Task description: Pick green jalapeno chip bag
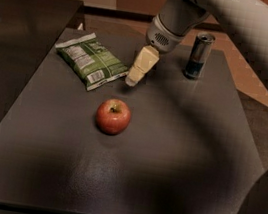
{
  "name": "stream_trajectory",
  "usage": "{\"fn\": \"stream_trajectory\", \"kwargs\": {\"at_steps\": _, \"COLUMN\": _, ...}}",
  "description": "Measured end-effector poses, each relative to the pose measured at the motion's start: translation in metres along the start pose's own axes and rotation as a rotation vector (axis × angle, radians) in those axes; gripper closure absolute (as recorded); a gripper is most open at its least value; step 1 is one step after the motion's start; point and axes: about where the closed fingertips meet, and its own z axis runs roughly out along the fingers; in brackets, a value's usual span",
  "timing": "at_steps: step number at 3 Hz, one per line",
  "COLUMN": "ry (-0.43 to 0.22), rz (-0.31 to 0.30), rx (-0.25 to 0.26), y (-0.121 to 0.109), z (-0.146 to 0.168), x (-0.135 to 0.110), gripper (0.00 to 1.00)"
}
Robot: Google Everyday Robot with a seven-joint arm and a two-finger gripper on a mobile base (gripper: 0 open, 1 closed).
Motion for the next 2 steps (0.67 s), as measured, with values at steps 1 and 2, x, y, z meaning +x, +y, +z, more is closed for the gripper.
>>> {"fn": "stream_trajectory", "kwargs": {"at_steps": 1, "ry": -0.026, "rz": 0.013, "rx": -0.029, "y": -0.007, "z": 0.019, "x": -0.026, "gripper": 0.0}}
{"fn": "stream_trajectory", "kwargs": {"at_steps": 2, "ry": -0.042, "rz": 0.018, "rx": -0.068, "y": -0.008, "z": 0.038, "x": -0.047, "gripper": 0.0}}
